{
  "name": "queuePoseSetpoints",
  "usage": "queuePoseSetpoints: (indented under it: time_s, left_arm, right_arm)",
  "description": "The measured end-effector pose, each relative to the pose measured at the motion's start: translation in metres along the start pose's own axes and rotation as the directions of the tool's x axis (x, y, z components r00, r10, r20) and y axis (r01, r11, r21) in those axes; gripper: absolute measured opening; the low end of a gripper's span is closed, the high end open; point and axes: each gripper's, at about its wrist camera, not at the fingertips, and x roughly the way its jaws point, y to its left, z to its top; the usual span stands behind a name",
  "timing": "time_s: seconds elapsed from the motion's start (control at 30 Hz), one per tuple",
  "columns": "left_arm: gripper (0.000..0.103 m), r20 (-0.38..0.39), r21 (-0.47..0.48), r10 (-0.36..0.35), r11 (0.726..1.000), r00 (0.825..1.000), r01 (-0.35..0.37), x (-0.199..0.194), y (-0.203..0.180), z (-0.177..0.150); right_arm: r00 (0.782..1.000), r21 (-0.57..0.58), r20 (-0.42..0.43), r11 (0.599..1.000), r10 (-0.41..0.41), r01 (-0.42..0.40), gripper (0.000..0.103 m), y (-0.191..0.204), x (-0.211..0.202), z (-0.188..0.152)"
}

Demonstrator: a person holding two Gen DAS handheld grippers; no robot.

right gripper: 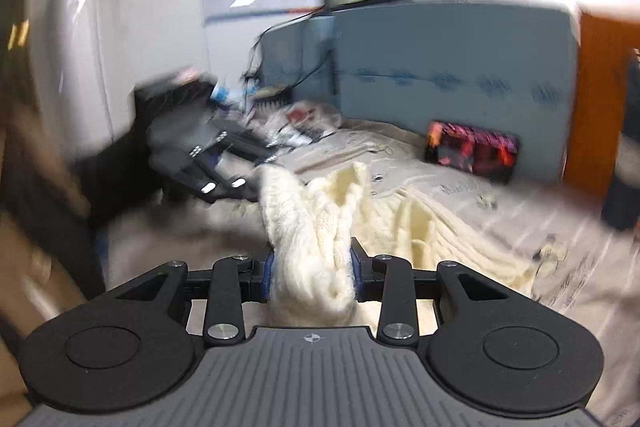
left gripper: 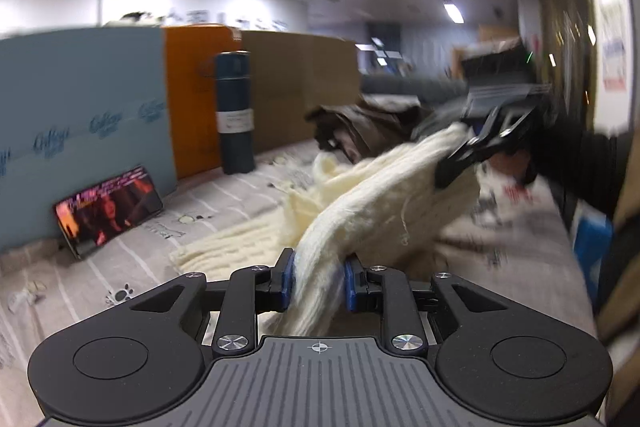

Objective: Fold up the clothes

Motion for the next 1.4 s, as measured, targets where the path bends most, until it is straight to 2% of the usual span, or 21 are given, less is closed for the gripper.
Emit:
queuePoseSetpoints:
  time_s: [0.1,0.17,0.27,0.37,0.43,0.47,0.5,0.53,0.57,0.63,0.67,0.73,0.77,0.8,0.87,0.93,1.03,1.13,1.23,1.33,1.4]
  left_arm:
    - [0.024,0.054,-0.107,0.016,0.994,0.998,-0.010,0.011,0.019,0.007]
    - [0.024,0.072,-0.164,0.041,0.986,0.997,-0.029,0.023,0.030,0.014]
    - [0.027,0.063,-0.232,0.088,0.970,0.994,-0.071,0.043,0.047,0.023]
    - [0.028,0.043,-0.276,0.133,0.954,0.990,-0.116,0.064,0.058,0.026]
    - [0.036,0.022,-0.279,0.179,0.946,0.984,-0.166,0.079,0.060,0.025]
    - [0.050,0.014,-0.286,0.227,0.934,0.974,-0.214,0.082,0.059,0.025]
    - [0.063,0.006,-0.294,0.276,0.919,0.961,-0.262,0.085,0.059,0.024]
    - [0.065,0.003,-0.287,0.298,0.915,0.955,-0.285,0.085,0.056,0.024]
    - [0.067,0.001,-0.279,0.319,0.910,0.948,-0.306,0.084,0.053,0.024]
    - [0.085,-0.003,-0.263,0.360,0.900,0.933,-0.348,0.082,0.046,0.025]
    - [0.097,-0.005,-0.255,0.380,0.894,0.925,-0.369,0.081,0.043,0.025]
    - [0.101,-0.008,-0.239,0.420,0.880,0.907,-0.410,0.080,0.036,0.025]
    - [0.101,-0.009,-0.231,0.440,0.873,0.898,-0.430,0.079,0.033,0.026]
    - [0.101,-0.010,-0.223,0.459,0.865,0.888,-0.450,0.078,0.030,0.026]
    - [0.102,-0.091,-0.179,0.502,0.842,0.860,-0.510,0.098,0.032,0.018]
    - [0.103,-0.186,-0.158,0.521,0.821,0.833,-0.549,0.113,0.039,0.014]
    - [0.103,-0.232,-0.186,0.515,0.809,0.825,-0.557,0.118,0.048,0.014]
    - [0.103,-0.243,-0.171,0.525,0.804,0.815,-0.569,0.120,0.046,0.013]
    - [0.103,-0.231,-0.215,0.514,0.801,0.826,-0.558,0.113,0.048,0.013]
    - [0.103,-0.224,-0.384,0.482,0.755,0.847,-0.531,0.094,0.054,0.019]
    - [0.103,-0.206,-0.505,0.458,0.707,0.865,-0.495,0.076,0.057,0.022]
  right_arm:
    - [0.995,0.199,0.101,0.980,-0.006,-0.014,0.032,-0.044,0.002,0.001]
    - [0.989,0.265,0.143,0.964,-0.045,0.006,0.033,-0.059,0.003,-0.002]
    - [0.978,0.319,0.176,0.946,-0.109,0.049,0.033,-0.074,0.007,-0.007]
    - [0.960,0.356,0.191,0.926,-0.202,0.124,0.033,-0.084,0.005,-0.014]
    - [0.944,0.365,0.177,0.910,-0.277,0.198,0.040,-0.085,0.006,-0.018]
    - [0.934,0.369,0.170,0.899,-0.314,0.235,0.041,-0.086,0.006,-0.020]
    - [0.922,0.372,0.163,0.887,-0.351,0.272,0.048,-0.086,0.006,-0.023]
    - [0.909,0.380,0.157,0.873,-0.387,0.306,0.055,-0.086,0.005,-0.025]
    - [0.894,0.393,0.152,0.856,-0.421,0.336,0.058,-0.084,0.002,-0.026]
    - [0.876,0.471,0.160,0.815,-0.455,0.338,0.070,-0.080,-0.005,-0.030]
    - [0.869,0.519,0.166,0.791,-0.465,0.324,0.072,-0.079,-0.009,-0.033]
    - [0.856,0.611,0.178,0.736,-0.486,0.291,0.079,-0.075,-0.017,-0.039]
    - [0.853,0.638,0.178,0.718,-0.491,0.280,0.079,-0.074,-0.018,-0.042]
    - [0.857,0.641,0.169,0.715,-0.486,0.279,0.079,-0.073,-0.015,-0.043]
    - [0.863,0.641,0.141,0.709,-0.485,0.294,0.079,-0.073,-0.009,-0.045]
    - [0.859,0.630,0.085,0.695,-0.505,0.347,0.079,-0.075,0.001,-0.047]
    - [0.859,0.645,0.057,0.675,-0.510,0.358,0.082,-0.081,0.007,-0.051]
    - [0.860,0.661,0.054,0.664,-0.507,0.350,0.083,-0.085,0.007,-0.054]
    - [0.862,0.673,0.056,0.657,-0.503,0.340,0.085,-0.086,0.007,-0.057]
    - [0.870,0.697,0.075,0.649,-0.487,0.304,0.089,-0.088,0.003,-0.059]
    - [0.875,0.713,0.087,0.643,-0.476,0.279,0.091,-0.089,0.000,-0.060]
